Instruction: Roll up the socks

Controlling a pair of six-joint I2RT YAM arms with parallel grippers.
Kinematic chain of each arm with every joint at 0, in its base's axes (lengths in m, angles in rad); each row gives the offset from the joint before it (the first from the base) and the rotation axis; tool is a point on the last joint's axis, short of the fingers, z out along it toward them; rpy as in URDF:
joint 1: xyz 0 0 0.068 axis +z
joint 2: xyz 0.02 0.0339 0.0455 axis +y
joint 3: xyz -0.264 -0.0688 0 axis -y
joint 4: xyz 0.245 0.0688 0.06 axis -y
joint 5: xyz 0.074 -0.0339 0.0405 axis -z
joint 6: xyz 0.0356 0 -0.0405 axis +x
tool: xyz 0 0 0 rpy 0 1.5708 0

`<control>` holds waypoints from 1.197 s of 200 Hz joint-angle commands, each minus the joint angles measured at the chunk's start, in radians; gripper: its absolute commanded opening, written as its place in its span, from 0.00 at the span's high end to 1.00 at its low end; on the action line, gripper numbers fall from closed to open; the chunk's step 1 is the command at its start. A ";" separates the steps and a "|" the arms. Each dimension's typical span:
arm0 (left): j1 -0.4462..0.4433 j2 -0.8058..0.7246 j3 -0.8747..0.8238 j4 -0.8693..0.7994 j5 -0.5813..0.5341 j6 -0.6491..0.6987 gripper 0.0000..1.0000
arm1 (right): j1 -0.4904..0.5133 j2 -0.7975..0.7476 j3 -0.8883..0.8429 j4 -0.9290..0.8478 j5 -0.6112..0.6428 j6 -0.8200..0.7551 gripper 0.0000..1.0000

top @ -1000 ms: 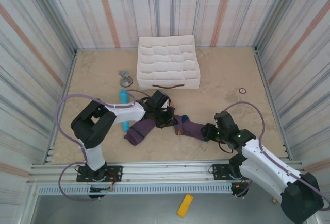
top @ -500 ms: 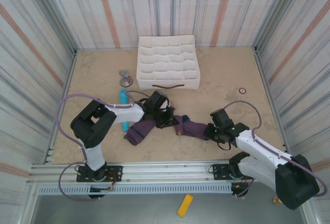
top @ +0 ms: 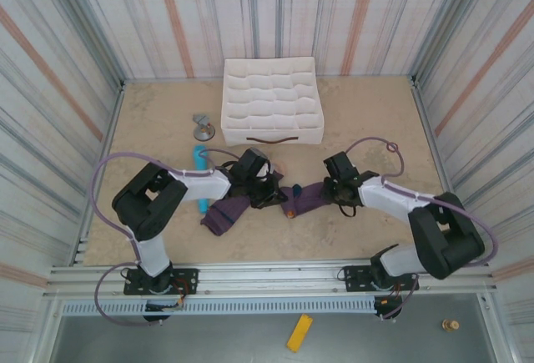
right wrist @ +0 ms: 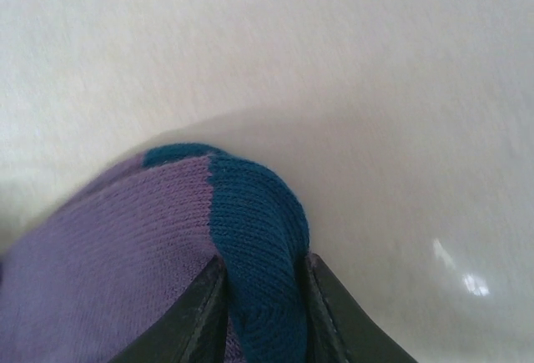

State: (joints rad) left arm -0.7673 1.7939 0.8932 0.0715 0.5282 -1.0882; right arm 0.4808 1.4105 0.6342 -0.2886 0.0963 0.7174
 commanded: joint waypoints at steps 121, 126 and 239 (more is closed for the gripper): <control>-0.126 -0.109 -0.019 -0.160 -0.456 -0.326 1.00 | 0.243 -0.273 -0.088 0.178 0.035 -0.354 0.20; -0.127 -0.111 -0.021 -0.158 -0.459 -0.334 1.00 | 0.271 -0.292 -0.104 0.184 0.048 -0.359 0.20; -0.130 -0.115 -0.054 -0.115 -0.402 -0.387 1.00 | 0.590 -0.337 -0.333 0.470 0.197 -0.432 0.37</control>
State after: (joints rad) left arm -0.8932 1.6920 0.8692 -0.0170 0.1272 -1.4513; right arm 1.0573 1.0187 0.3046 0.0742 0.2443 0.3382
